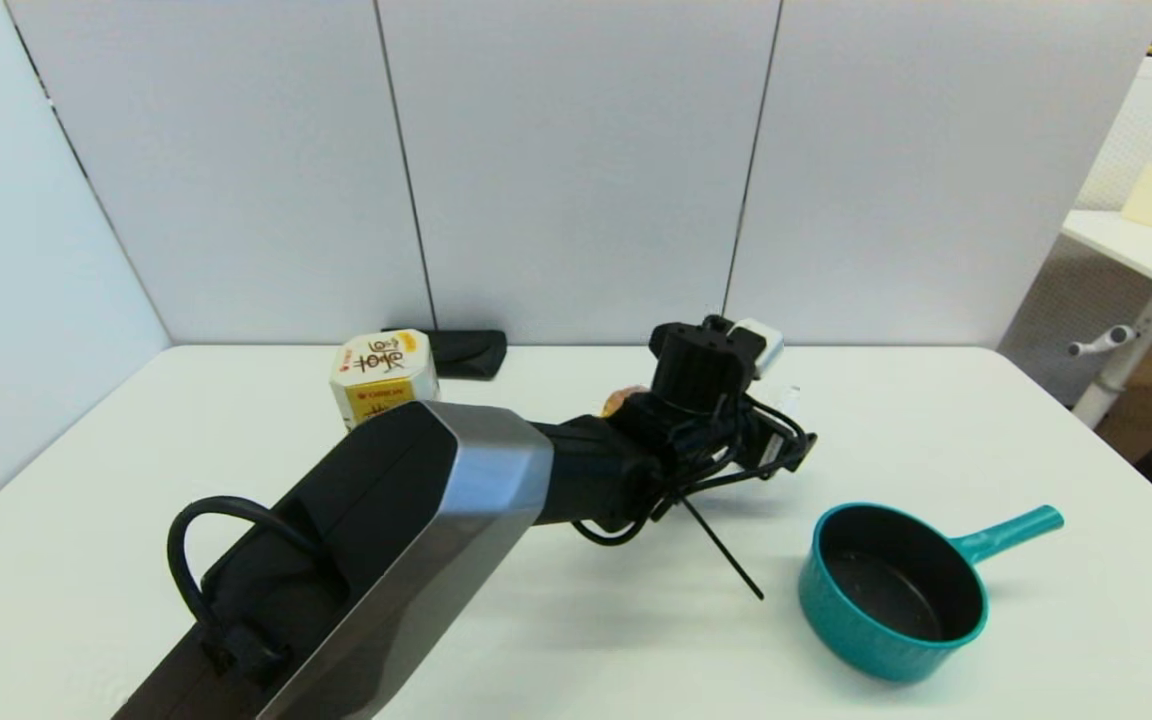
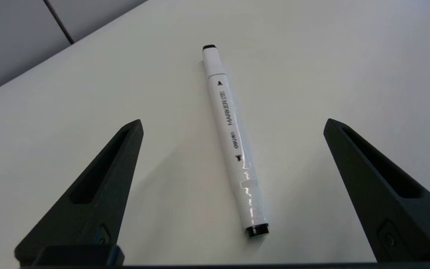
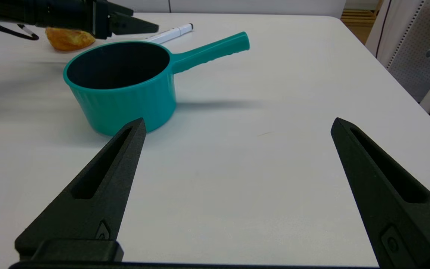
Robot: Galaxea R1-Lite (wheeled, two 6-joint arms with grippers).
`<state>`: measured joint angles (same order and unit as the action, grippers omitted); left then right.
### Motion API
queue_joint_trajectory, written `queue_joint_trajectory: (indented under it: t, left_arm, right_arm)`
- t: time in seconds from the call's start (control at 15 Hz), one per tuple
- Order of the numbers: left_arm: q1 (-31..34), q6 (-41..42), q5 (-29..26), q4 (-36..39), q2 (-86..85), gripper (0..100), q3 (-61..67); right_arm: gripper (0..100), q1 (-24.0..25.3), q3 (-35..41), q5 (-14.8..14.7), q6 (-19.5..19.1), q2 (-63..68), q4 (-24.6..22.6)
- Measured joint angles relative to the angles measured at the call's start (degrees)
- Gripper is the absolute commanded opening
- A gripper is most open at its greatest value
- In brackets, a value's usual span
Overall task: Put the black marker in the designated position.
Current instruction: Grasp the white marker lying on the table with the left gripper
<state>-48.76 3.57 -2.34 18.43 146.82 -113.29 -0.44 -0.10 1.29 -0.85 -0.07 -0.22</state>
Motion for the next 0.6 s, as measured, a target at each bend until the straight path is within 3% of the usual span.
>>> queue_joint_trajectory:
  t: [0.6]
  left_arm:
    - [0.5,0.4,-0.2,-0.5,0.8,100,0.0]
  right_arm:
    - [100,0.0,0.0,0.0,0.0,0.0,0.0]
